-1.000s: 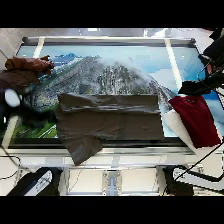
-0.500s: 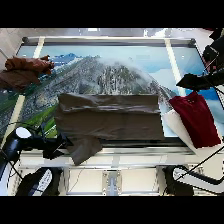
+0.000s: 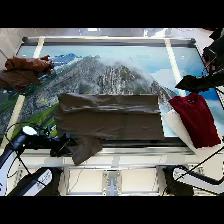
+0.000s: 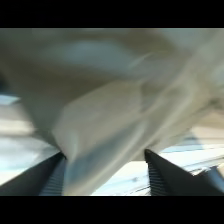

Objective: Fold the shirts.

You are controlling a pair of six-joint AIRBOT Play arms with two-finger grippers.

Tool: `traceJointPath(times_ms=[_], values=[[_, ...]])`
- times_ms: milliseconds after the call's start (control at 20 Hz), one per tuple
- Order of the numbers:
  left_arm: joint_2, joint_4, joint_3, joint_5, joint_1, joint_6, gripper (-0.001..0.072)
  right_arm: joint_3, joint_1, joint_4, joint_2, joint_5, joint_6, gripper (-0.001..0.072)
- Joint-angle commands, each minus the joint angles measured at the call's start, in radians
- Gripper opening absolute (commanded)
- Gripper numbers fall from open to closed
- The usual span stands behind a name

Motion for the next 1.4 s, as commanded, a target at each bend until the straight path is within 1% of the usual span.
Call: traceJointPath(times_ms=[0, 50, 100, 150, 250, 300, 400, 500, 600, 650, 700, 750, 800, 850, 900, 1100, 1250, 1350], values=[[-0.028, -0.082, -0.001, 0.058, 0.000, 0.064, 0.0335, 0.003, -0.001, 0.002, 0.016, 0.024, 0.000, 0.0343], [-0.028, -0.078, -0.001, 0.057, 0.000, 0.064, 0.0178, 0.003, -0.001, 0.001, 0.026, 0.028, 0.000, 0.0339], [-0.027, -0.076, -0.001, 0.056, 0.000, 0.066, 0.0013, 0.003, -0.001, -0.002, 0.039, 0.033, 0.000, 0.0311], [-0.027, -0.078, -0.001, 0.052, 0.000, 0.083, 0.0013, 0.004, -0.001, -0.008, 0.052, 0.036, 0.000, 0.0305], [-0.024, -0.080, 0.001, 0.032, 0.002, 0.090, 0.0013, 0.004, -0.001, -0.044, 0.086, 0.045, 0.000, 0.0305], [-0.019, -0.079, 0.001, 0.021, 0.002, 0.092, 0.0013, 0.003, -0.002, -0.079, 0.103, 0.061, -0.001, 0.0307], [-0.005, -0.080, 0.001, 0.003, 0.002, 0.128, 0.0014, -0.045, -0.015, -0.167, 0.138, 0.063, -0.002, 0.0309], [0.019, -0.080, 0.001, -0.008, 0.002, 0.135, 0.0013, -0.247, -0.082, -0.136, 0.195, 0.062, -0.005, 0.0319], [0.052, -0.080, 0.001, -0.008, 0.002, 0.142, 0.0013, -0.575, -0.185, -0.073, 0.272, 0.016, -0.008, 0.0319], [0.070, -0.080, 0.001, -0.008, 0.002, 0.142, 0.0013, -0.737, -0.244, -0.017, 0.306, -0.016, -0.010, 0.0319], [0.086, -0.080, 0.001, -0.007, 0.002, 0.142, 0.0013, -0.859, -0.294, 0.044, 0.324, -0.033, -0.013, 0.0351], [0.097, -0.080, 0.000, -0.007, 0.002, 0.142, 0.0013, -0.951, -0.340, 0.097, 0.326, -0.035, -0.024, 0.0408], [0.104, -0.080, 0.000, -0.007, 0.002, 0.142, 0.0014, -1.019, -0.373, 0.125, 0.320, -0.035, -0.027, 0.0416], [0.106, -0.081, 0.000, -0.008, 0.002, 0.142, 0.0014, -1.056, -0.388, 0.134, 0.313, -0.045, 0.001, 0.0434], [0.105, -0.080, 0.000, -0.007, 0.002, 0.142, 0.0013, -1.079, -0.389, 0.154, 0.309, -0.060, -0.002, 0.0479], [0.105, -0.080, 0.000, -0.007, 0.002, 0.142, 0.0013, -1.114, -0.361, 0.154, 0.299, -0.106, 0.018, 0.0479], [0.105, -0.080, 0.000, -0.007, 0.002, 0.142, 0.0014, -1.141, -0.361, 0.161, 0.299, -0.211, 0.053, 0.0478], [0.105, -0.080, 0.000, -0.006, 0.002, 0.142, 0.0013, -1.154, -0.361, 0.200, 0.299, -0.291, 0.061, 0.0475]])
